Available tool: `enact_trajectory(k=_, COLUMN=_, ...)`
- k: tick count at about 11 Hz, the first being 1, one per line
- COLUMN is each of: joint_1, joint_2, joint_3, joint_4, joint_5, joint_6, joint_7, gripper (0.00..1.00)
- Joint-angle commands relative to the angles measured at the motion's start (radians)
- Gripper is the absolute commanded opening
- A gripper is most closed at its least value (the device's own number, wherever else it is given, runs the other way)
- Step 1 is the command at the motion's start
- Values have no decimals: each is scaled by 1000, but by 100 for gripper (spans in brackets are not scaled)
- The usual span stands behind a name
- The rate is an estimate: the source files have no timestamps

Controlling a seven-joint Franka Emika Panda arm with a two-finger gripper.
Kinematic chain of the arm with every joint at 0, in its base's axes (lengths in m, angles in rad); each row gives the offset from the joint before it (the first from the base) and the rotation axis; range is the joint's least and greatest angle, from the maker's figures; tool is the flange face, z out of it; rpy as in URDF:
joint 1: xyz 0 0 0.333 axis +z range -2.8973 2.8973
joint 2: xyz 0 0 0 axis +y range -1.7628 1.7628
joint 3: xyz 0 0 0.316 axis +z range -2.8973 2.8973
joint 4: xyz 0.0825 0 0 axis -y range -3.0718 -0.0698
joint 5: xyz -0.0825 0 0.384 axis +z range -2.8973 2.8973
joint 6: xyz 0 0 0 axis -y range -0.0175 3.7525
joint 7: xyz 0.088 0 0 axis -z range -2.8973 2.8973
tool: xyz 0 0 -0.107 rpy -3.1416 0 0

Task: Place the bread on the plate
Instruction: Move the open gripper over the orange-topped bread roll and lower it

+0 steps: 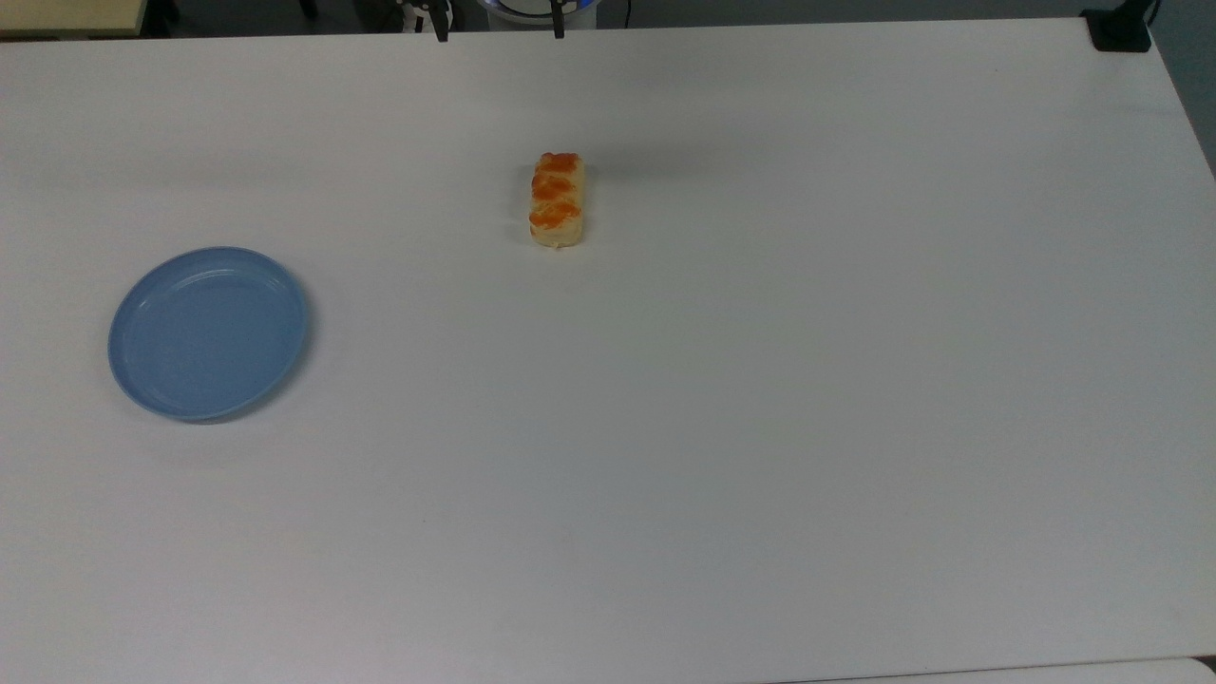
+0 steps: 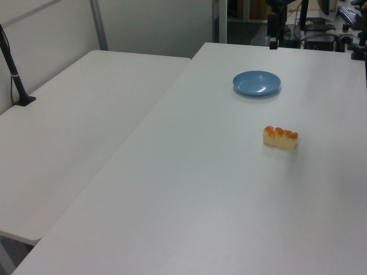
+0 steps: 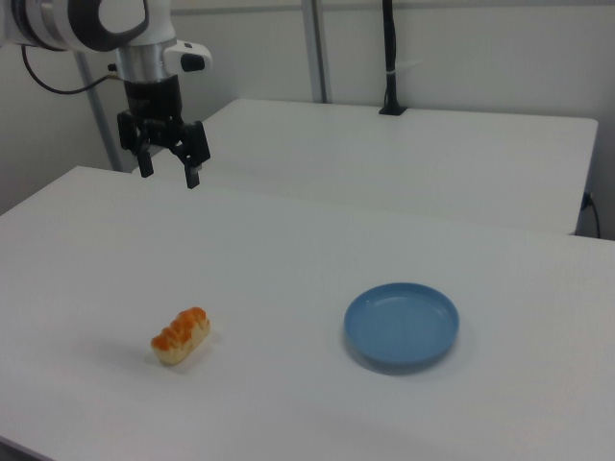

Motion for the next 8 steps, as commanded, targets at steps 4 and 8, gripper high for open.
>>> enact_trajectory(k=4, joint_1=10, joint_2=13, joint_3=25, joint_4=-71, joint_5=-6, joint_6=90, joint_7=48, gripper=100)
enact_trajectory(k=8, joint_1=20, joint_2=11, joint_3=26, joint_4=-88, joint_5=-6, joint_6=90, joint_7=57, gripper=100)
